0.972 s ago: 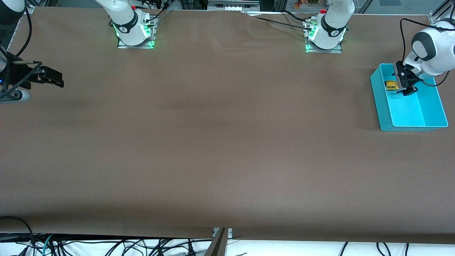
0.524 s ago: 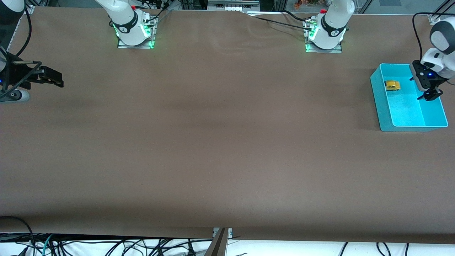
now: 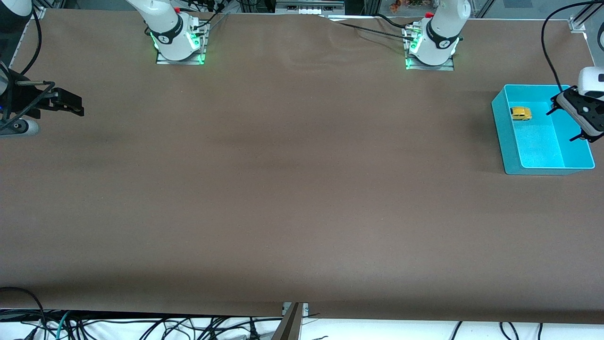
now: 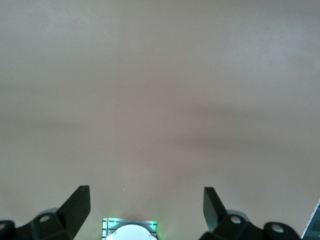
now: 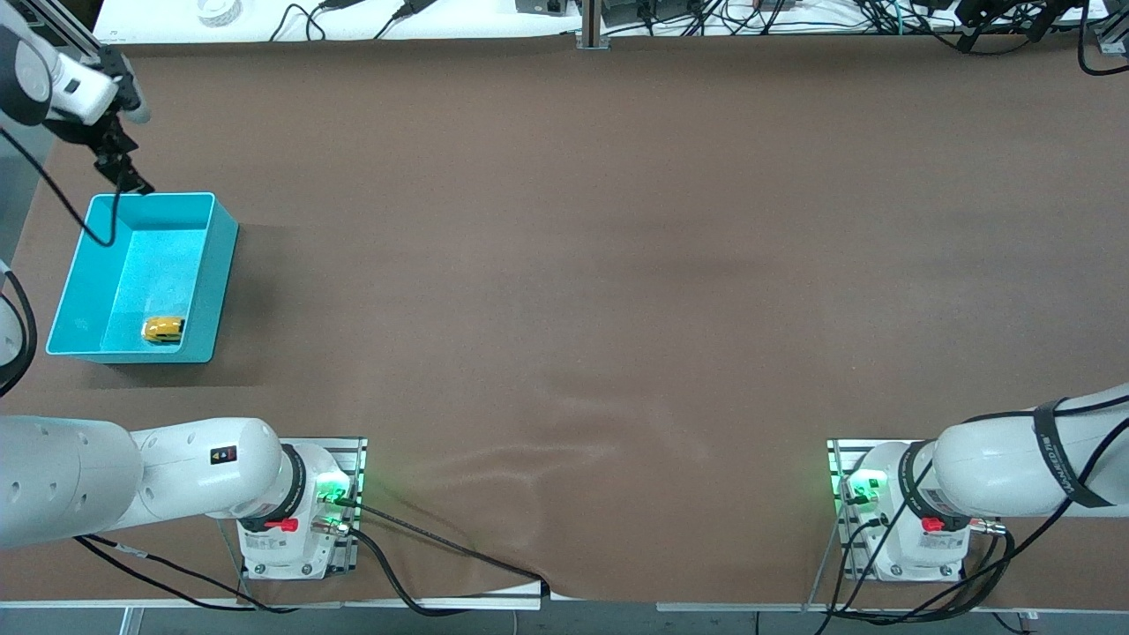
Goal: Wind and store yellow beetle car
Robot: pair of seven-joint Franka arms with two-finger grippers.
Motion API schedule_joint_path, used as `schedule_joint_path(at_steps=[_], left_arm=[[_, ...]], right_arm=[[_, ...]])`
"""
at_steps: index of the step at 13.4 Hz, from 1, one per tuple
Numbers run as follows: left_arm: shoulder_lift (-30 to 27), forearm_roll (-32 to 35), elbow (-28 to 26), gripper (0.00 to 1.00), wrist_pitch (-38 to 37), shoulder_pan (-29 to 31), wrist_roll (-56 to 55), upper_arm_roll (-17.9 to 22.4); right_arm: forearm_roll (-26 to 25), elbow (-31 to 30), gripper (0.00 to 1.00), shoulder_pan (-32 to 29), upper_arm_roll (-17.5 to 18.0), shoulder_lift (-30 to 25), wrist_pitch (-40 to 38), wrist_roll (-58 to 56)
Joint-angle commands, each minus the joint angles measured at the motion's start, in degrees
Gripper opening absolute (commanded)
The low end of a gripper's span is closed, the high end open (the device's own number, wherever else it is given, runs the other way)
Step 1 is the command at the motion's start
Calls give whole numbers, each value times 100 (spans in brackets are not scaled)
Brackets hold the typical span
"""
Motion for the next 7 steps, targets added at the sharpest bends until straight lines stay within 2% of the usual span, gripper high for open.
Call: schedule_joint_path(at_steps=[1, 5, 7], left_arm=[[6, -89, 608, 100, -693, -311, -1463, -239], [33, -98, 1347, 100, -1494, -838, -3889, -626], [33, -98, 1576, 100, -1748, -980, -5207, -1038]], right_arm=[[64, 82, 100, -33, 19, 15, -52, 23], [73, 82, 100, -33, 19, 15, -52, 23], [73, 82, 100, -25, 19, 15, -52, 23]])
